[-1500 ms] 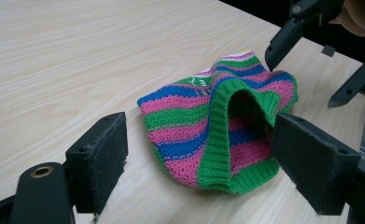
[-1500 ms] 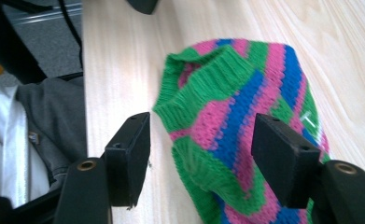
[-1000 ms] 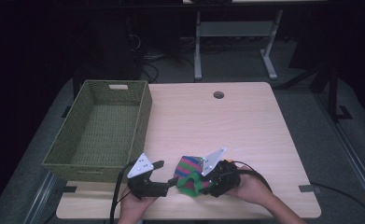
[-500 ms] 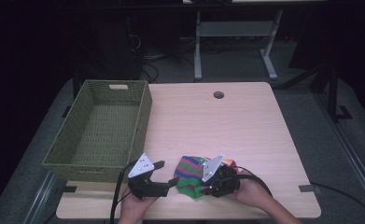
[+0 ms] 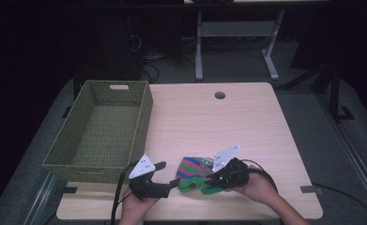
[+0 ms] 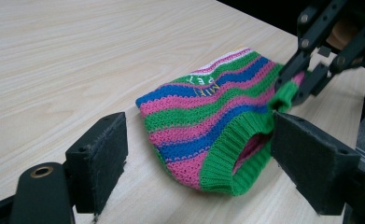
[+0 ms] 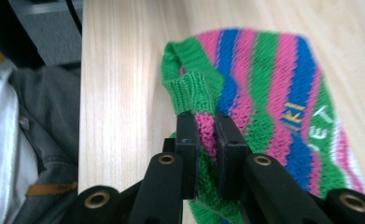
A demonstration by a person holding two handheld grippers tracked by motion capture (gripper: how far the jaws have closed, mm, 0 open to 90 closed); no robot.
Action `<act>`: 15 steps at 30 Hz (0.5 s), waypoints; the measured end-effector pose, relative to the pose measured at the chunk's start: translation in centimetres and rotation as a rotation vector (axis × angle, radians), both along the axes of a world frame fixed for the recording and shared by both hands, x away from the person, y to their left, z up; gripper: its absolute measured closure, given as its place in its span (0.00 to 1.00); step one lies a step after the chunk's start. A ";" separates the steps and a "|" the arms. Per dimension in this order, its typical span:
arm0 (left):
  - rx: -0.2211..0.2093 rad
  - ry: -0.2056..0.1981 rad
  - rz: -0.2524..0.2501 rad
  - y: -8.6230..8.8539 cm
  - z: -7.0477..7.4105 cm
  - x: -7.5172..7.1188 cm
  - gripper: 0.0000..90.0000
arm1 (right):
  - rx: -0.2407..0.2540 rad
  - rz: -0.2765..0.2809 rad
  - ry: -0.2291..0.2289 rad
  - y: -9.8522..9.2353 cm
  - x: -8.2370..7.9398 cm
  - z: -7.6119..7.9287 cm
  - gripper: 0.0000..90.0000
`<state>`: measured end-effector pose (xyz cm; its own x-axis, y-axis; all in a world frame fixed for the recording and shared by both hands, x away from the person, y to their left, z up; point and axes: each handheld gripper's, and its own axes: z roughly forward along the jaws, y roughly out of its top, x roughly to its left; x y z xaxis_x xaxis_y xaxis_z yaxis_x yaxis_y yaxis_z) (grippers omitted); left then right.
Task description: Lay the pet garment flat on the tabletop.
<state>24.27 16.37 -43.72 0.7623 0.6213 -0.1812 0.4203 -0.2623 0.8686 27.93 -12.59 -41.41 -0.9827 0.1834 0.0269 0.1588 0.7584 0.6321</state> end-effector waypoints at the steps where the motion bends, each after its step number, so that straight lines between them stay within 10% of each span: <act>1: -0.004 0.002 -0.002 0.0 0.0 0.0 0.21 | 0.006 -0.004 -0.004 -0.1 0.1 0.2 0.91; 15: -0.038 0.029 -0.044 -0.3 0.0 0.6 0.22 | 0.099 -0.082 0.015 -2.3 1.2 2.9 0.91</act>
<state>24.90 16.12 -43.75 0.7828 0.5796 -0.2265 0.4342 -0.2480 0.8660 29.17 -14.88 -38.51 -0.9638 0.2588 0.0635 0.2278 0.6764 0.7004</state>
